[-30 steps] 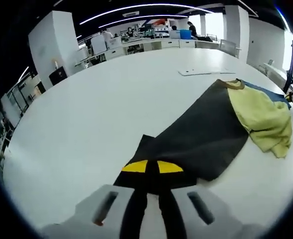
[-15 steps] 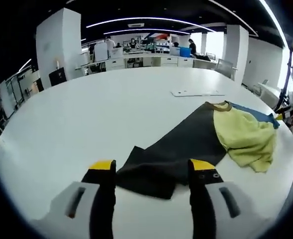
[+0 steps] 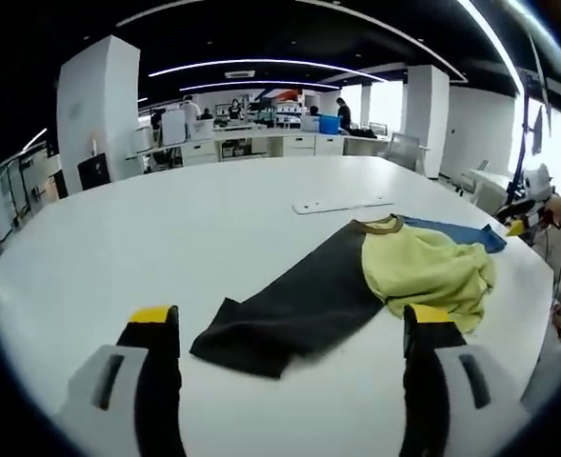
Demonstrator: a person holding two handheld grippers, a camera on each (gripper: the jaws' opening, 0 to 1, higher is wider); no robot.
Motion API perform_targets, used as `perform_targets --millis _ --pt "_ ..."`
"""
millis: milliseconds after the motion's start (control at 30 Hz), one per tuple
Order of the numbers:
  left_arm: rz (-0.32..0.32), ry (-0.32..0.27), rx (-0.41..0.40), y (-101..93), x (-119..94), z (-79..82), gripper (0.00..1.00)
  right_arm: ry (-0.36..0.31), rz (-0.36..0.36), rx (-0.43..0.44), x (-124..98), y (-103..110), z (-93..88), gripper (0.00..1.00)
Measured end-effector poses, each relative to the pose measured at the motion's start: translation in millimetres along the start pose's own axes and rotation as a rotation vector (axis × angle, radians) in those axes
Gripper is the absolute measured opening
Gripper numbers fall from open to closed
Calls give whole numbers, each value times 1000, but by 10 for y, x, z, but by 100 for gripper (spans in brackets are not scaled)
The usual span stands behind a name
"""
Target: Fold the garment on the visible template until the final outline fits inside the template.
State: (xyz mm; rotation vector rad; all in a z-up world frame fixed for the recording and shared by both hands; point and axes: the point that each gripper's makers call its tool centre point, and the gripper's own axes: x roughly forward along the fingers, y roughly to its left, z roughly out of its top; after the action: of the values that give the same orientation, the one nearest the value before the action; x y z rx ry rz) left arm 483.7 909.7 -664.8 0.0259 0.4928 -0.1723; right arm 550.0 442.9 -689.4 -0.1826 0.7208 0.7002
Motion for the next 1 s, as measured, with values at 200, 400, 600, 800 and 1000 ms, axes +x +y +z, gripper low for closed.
perform_targets --millis 200,400,600,800,1000 --pt "-26 28 30 -113 -109 -101 99 -34 110 -63 32 452 147 94" --pt "-45 28 14 -227 -227 -129 99 -40 198 -110 70 790 203 92" --pt "-92 1 4 -439 -316 -32 99 -33 275 -175 169 1090 222 87" --pt "-119 13 28 -596 -389 -66 98 -22 326 -276 307 1415 113 83" --pt "-124 1 35 -683 -467 -117 94 -26 387 -315 427 1706 56 75"
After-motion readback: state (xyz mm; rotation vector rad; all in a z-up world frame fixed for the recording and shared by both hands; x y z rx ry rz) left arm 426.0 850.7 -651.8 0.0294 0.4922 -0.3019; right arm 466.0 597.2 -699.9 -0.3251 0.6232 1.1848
